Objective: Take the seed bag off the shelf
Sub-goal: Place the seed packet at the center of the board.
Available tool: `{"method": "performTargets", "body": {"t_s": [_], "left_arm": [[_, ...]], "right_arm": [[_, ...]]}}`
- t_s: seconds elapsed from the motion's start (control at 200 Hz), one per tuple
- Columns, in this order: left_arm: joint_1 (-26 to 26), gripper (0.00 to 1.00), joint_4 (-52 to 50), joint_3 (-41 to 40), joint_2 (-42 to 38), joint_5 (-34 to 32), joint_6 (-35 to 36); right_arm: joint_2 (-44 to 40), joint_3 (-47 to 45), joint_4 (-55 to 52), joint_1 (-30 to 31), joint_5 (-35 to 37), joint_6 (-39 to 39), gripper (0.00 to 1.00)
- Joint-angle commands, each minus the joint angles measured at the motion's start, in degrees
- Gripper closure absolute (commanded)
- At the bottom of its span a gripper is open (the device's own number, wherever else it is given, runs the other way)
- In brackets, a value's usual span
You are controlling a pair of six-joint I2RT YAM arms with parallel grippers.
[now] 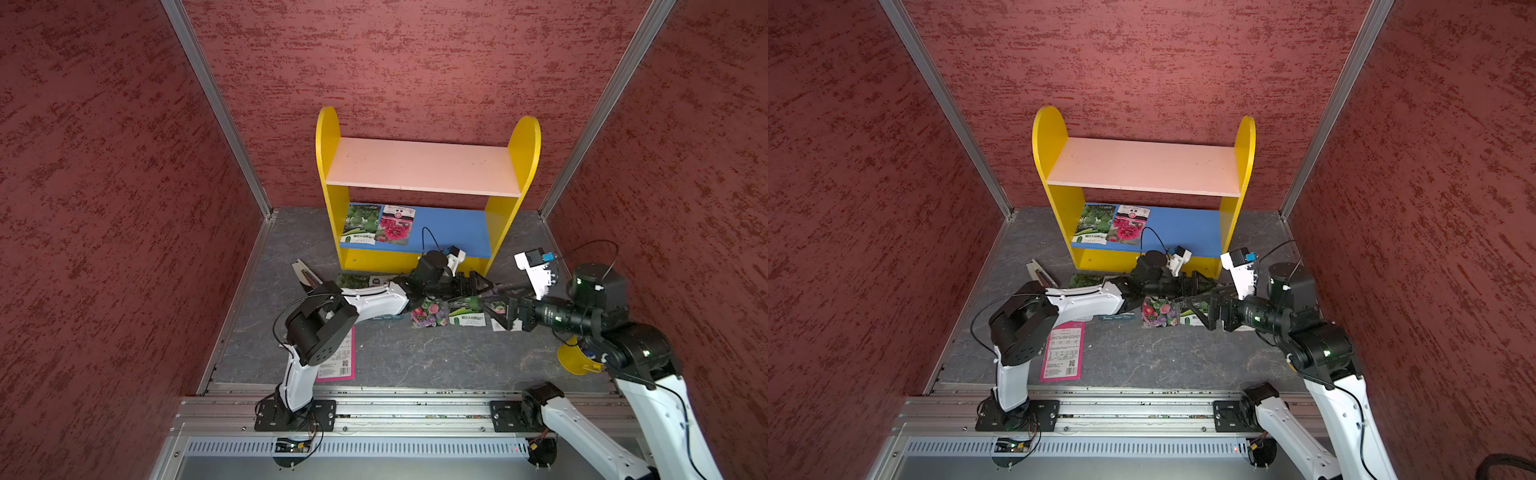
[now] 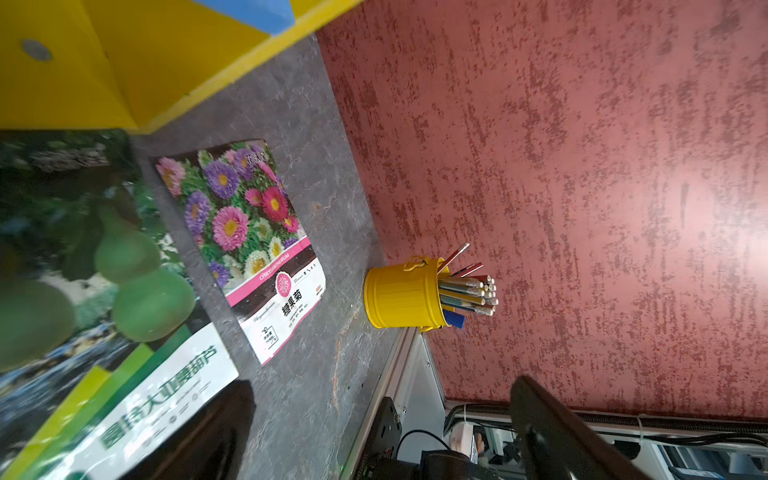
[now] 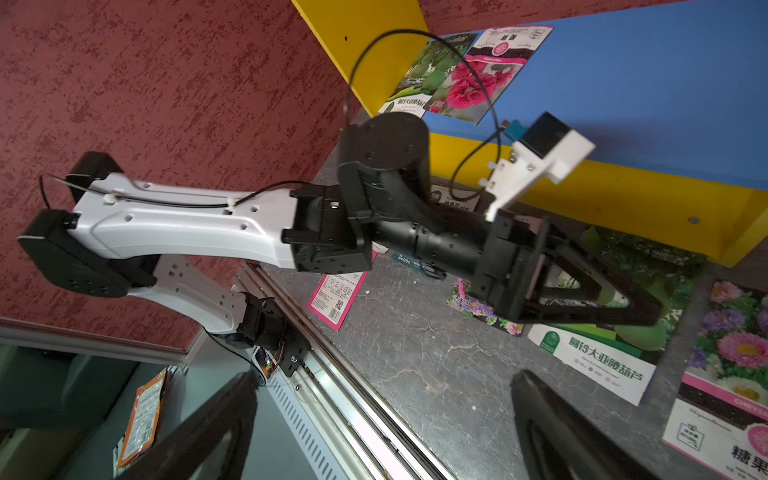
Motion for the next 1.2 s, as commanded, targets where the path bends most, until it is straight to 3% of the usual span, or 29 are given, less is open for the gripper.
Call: {"method": "performTargets", "body": {"t_s": [0.0, 0.24, 0.481, 0.761, 1.197], "left_arm": [[2.07, 0.0, -5.12, -3.84, -7.17, -2.1, 7.11], [5.09, 0.0, -22.4, -8.49, -22.31, -10.14, 18.65], [8.46, 0.0, -38.95, -3.46, -27.16, -22.36, 26.53], [13.78, 0.0, -43.12, 3.85, -20.64, -30.29, 36.95], [18.11, 0.0, -42.73, 19.77, -3.93, -34.54, 45.77]], "right_arm": [[0.93, -1.75, 9.18, 1.05, 4.21, 4.6, 0.02], [5.94, -3.59, 17.04, 6.52, 12.55, 6.36, 0.02], [11.38, -3.64, 22.09, 15.65, 27.03, 7.13, 0.02], [14.05, -5.83, 26.51, 23.36, 35.36, 8.92, 0.02], [11.9, -13.87, 31.22, 27.53, 36.33, 11.51, 0.01]]}}
